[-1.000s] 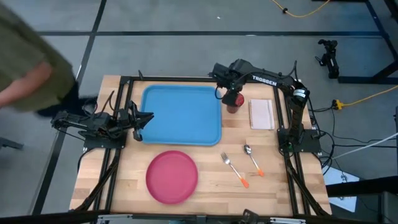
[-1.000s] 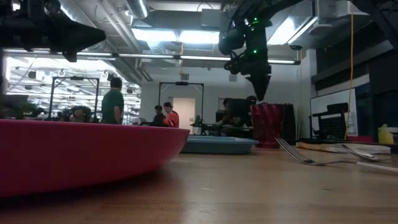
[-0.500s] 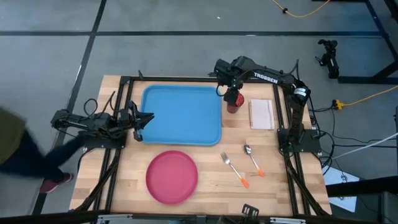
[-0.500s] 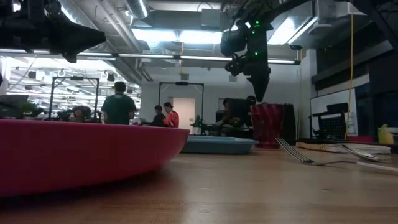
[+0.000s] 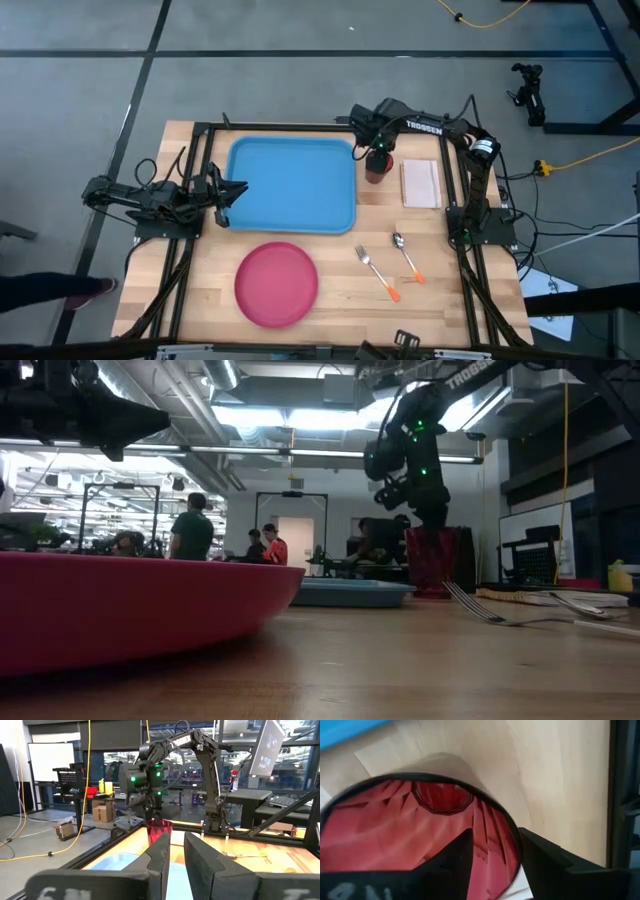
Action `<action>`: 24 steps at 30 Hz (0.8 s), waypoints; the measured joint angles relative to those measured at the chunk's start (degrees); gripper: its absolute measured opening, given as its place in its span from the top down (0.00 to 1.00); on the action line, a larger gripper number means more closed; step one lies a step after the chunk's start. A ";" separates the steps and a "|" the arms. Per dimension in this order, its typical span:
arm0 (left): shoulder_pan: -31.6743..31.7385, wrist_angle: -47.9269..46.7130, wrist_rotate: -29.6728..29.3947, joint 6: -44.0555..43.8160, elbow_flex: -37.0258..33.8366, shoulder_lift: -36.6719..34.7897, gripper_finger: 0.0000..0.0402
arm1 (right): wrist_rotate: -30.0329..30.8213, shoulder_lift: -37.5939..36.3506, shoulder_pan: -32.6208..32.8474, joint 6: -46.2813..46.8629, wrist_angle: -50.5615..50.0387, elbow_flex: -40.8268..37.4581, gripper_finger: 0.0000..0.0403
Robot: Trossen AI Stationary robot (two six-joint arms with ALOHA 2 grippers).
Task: Pick and place plate/cup/fork/spoon on tray
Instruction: Put the red cup on the top right of the blue serving tray
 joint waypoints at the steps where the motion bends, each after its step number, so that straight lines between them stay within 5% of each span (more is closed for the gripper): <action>1: 0.01 0.00 -0.02 0.00 0.00 0.01 0.88 | 0.02 0.00 0.00 -0.01 0.85 -0.57 0.61; 7: 0.00 0.00 -0.02 0.00 0.00 0.00 0.88 | 0.16 0.00 0.02 1.84 3.50 -2.38 0.67; 13: 0.00 0.00 -0.02 0.02 0.00 0.00 0.88 | -1.04 -0.43 0.02 2.96 3.23 -2.14 0.96; 24: 0.00 -0.35 -0.07 0.05 0.02 0.02 0.88 | 0.50 0.04 2.13 3.20 -6.11 15.43 0.98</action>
